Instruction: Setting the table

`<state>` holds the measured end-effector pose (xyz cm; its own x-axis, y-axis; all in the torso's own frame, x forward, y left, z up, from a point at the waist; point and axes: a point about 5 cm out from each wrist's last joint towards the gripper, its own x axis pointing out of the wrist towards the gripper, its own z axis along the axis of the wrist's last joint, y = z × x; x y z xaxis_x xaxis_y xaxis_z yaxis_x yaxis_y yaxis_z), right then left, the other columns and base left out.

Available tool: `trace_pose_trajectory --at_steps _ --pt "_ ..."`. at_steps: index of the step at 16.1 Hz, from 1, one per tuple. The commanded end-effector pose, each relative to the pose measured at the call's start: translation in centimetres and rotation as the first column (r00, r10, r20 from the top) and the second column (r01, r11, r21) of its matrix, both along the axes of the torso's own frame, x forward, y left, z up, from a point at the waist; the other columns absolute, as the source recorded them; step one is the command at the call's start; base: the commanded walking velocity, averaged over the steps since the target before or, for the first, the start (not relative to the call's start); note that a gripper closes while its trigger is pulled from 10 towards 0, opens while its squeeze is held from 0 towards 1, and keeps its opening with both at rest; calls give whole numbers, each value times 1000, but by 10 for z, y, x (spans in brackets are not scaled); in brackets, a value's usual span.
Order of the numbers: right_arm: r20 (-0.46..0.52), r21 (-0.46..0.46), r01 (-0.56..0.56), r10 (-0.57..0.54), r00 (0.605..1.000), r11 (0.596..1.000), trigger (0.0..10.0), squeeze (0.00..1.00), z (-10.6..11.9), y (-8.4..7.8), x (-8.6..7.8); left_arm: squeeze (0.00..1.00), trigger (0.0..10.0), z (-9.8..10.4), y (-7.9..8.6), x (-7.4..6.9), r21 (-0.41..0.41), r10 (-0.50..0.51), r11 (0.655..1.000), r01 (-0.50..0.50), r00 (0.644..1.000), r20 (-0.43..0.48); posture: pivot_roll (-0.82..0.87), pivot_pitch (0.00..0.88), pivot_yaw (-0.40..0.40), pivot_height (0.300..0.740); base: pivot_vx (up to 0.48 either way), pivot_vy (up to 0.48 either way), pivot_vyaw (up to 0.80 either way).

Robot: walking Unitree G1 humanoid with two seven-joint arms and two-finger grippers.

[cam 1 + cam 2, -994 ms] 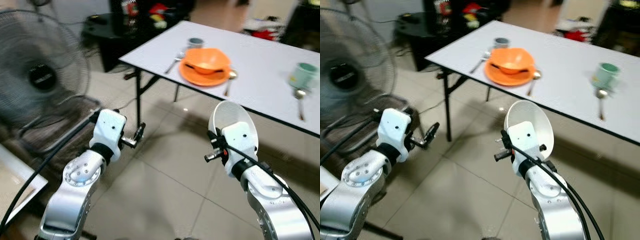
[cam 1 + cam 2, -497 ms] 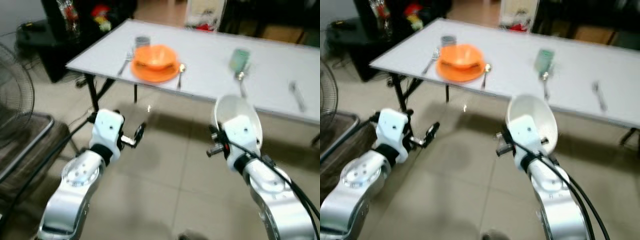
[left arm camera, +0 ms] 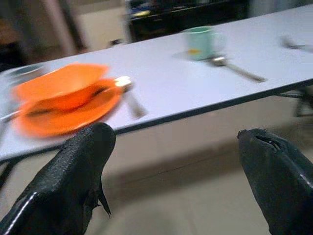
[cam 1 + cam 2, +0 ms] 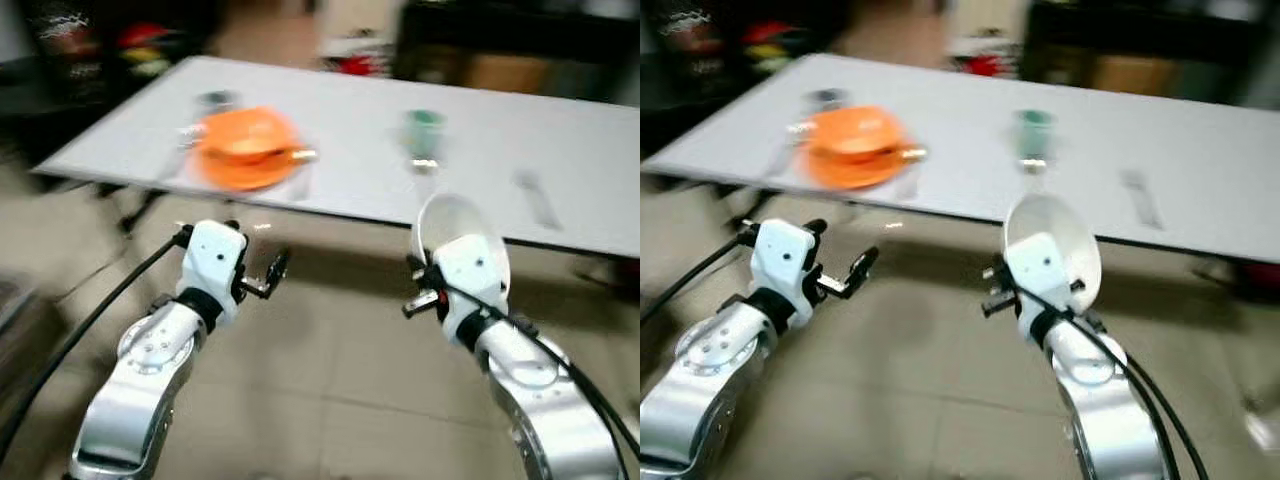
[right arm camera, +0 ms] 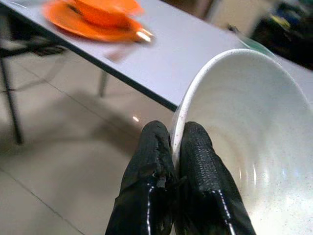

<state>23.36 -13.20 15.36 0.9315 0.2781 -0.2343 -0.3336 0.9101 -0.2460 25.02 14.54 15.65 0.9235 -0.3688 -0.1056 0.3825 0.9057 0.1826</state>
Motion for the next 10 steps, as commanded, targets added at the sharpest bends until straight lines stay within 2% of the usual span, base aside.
trace_pose_trajectory --at_steps 1,2,4,5,6,8,9,10 --pt "57 -12 46 -45 997 999 10000 0 12 -8 2 0 10000 2 -7 1 -13 -29 999 30 1000 7 54 0 0 740 259 0 -781" --pt "66 -13 50 -49 997 999 10000 0 14 -9 4 0 10000 3 -9 3 -15 -31 999 31 999 9 54 0 9 740 259 0 -538" --pt "92 -5 48 -48 995 999 10000 0 20 -11 9 0 10000 6 -13 6 -23 -45 999 46 999 15 57 0 13 740 259 0 0" --pt "100 108 69 -80 992 992 10000 0 27 -11 13 0 10000 4 -11 6 -15 -45 999 46 999 12 61 0 5 740 259 0 0" --pt "125 126 60 -76 989 990 10000 0 32 -11 16 0 10000 4 -9 6 -12 -37 999 37 999 15 63 0 3 740 259 0 0" --pt "150 76 17 -29 988 997 10000 0 36 -9 19 0 10000 7 -8 8 -17 -27 999 27 999 24 68 0 -1 740 259 0 0" --pt "149 -51 -74 81 985 996 10000 0 36 -5 24 0 10000 7 -8 10 -19 -23 1000 24 1000 21 72 0 12 740 259 0 0" --pt "143 -102 -107 121 982 989 10000 0 34 -4 24 0 10000 6 -8 8 -17 -27 999 27 1000 16 77 0 8 740 259 0 0"
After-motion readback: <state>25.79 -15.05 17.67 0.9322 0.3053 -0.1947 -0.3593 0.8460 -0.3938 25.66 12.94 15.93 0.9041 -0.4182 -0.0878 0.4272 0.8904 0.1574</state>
